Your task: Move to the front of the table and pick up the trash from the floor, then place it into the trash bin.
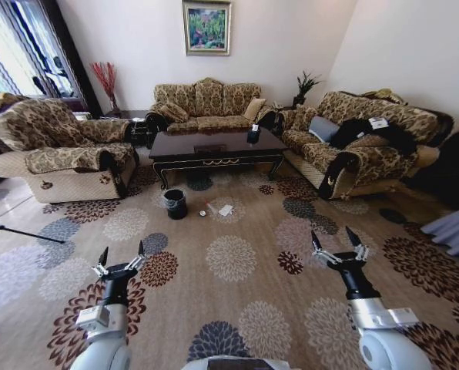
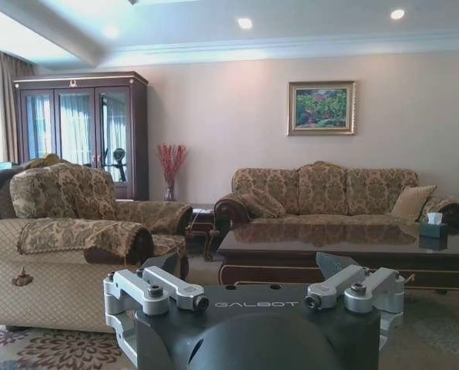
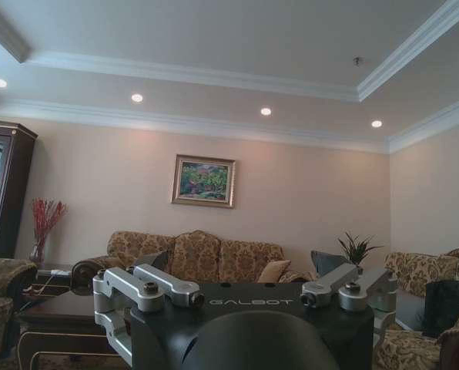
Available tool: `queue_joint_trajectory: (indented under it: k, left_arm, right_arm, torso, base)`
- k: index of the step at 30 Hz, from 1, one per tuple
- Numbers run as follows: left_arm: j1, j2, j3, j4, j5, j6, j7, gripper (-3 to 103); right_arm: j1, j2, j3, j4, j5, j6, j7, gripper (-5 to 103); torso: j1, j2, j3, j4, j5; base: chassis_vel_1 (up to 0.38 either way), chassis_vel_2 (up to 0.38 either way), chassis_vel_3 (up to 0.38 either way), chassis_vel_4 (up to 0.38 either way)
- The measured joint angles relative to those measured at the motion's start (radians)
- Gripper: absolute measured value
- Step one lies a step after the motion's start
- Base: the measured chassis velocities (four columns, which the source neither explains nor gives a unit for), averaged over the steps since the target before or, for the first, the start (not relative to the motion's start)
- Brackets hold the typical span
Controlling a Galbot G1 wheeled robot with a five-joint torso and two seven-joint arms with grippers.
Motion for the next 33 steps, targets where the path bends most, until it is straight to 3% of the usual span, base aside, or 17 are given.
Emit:
queue_joint_trajectory:
  k: [4, 15, 33]
  left_arm:
    - [-0.001, -0.006, 0.013, -0.004, 0.02, 0.002, -0.045, 100]
    - [0.023, -0.014, 0.027, -0.004, 0.03, -0.008, -0.048, 100]
    - [0.008, -0.019, 0.032, 0.008, -0.003, 0.003, -0.047, 100]
  right_arm:
    - [-0.002, 0.005, 0.001, 0.007, 0.011, 0.002, 0.002, 100]
    - [0.014, -0.001, -0.003, -0.004, 0.014, 0.006, -0.002, 100]
    - [0.042, 0.009, -0.016, -0.043, 0.013, 0.019, -0.005, 100]
  torso:
    - [-0.006, -0.012, -0.007, -0.0001, 0.0]
    - [-0.019, -0.041, -0.021, 0.0, 0.0]
    - [-0.062, -0.138, -0.076, -0.0001, 0.0]
  base:
    - [0.0, 0.0, 0.0, 0.0]
    - [0.0, 0.0, 0.0, 0.0]
    - [0.0, 0.0, 0.0, 0.0]
